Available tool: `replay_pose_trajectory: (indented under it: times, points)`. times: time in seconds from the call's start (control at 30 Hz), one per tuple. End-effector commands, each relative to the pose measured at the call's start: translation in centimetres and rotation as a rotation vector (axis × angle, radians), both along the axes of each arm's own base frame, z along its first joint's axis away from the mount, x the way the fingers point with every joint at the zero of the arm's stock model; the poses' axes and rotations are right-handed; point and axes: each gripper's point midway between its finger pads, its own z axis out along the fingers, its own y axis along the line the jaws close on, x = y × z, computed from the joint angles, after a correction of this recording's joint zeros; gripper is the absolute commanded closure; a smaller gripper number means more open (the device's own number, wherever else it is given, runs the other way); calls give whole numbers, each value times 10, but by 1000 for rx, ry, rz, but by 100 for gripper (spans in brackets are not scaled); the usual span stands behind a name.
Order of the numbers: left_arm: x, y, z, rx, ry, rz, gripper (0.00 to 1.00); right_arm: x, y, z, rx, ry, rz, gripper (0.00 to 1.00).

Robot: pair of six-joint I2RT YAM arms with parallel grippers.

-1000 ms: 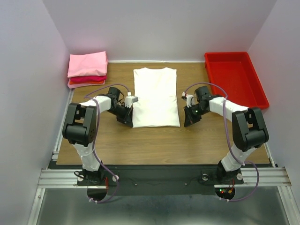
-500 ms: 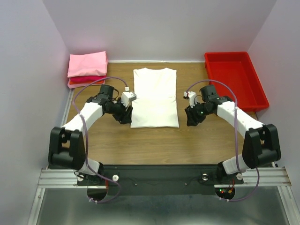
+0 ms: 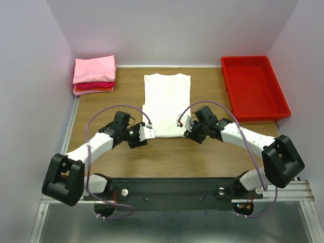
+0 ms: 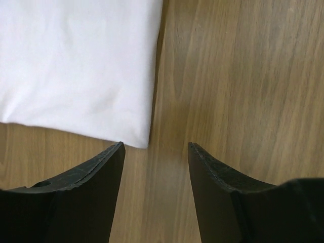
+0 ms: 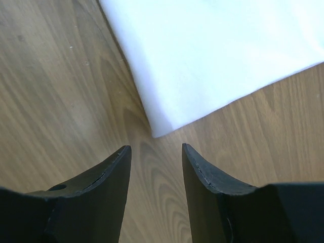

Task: Fold and stack the t-shirts
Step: Fold the tshirt

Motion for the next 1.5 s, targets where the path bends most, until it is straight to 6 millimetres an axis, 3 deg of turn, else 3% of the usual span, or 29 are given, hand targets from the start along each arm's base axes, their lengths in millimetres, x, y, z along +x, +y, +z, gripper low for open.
replay_pose_trajectory:
  times: [0.0, 0.17, 0.37, 0.47, 0.57, 0.6, 0.63, 0.67, 0.7, 0.73, 0.8, 0.87, 0.9, 0.93, 0.97, 1.0, 1.07, 1.2, 1.37, 1.47]
  points:
    - [19, -14, 8, 29, -215, -96, 37, 22, 11, -1, -24, -160, 53, 49]
    - [18, -15, -9, 79, -238, -121, 39, 23, 17, -15, -44, -185, 80, 50]
    - [31, -21, -15, 95, -220, -94, 41, 25, 18, -27, -61, -194, 93, 51]
    - [40, -21, -23, 123, -180, -68, 48, 21, 14, -37, -81, -179, 99, 55]
    - [46, -20, -26, 152, -160, -61, 55, 18, 10, -41, -95, -180, 97, 68]
    - [45, -20, -28, 157, -154, -64, 58, 17, 8, -41, -99, -179, 91, 79]
    - [44, -18, -29, 166, -142, -67, 68, 17, 7, -42, -101, -176, 86, 86]
    - [45, -19, -28, 167, -148, -73, 74, 17, 6, -40, -99, -181, 75, 100]
    - [39, -16, -30, 182, -117, -78, 79, 17, 5, -39, -99, -183, 68, 99]
    - [39, -16, -28, 180, -112, -76, 91, 17, 5, -37, -93, -184, 59, 99]
    - [38, -17, -19, 173, -92, -54, 99, 18, 6, -23, -72, -188, 34, 99]
    - [39, -18, -8, 160, -87, -36, 100, 19, 9, -9, -54, -189, 26, 100]
    - [44, -23, 16, 125, -103, -23, 100, 10, 9, -2, -52, -135, 29, 99]
    - [44, -23, 20, 127, -98, -24, 100, 16, 13, 11, -31, -162, 27, 99]
    - [44, -25, 31, 112, -104, -21, 100, 8, 10, 12, -42, -124, 30, 99]
    - [36, -23, 33, 123, -68, -29, 100, 12, 16, 30, -8, -141, 30, 99]
    - [39, -28, 55, 113, -75, -57, 100, 11, 17, 43, 1, -135, 27, 99]
    - [30, -28, 75, 100, -45, -66, 100, -2, 10, 62, -7, -99, 37, 99]
    - [-11, -27, 85, 113, 18, -164, 100, -32, 3, 78, 15, -29, 79, 99]
    - [-52, -28, 91, 114, 51, -285, 100, -66, -6, 80, 20, 59, 145, 99]
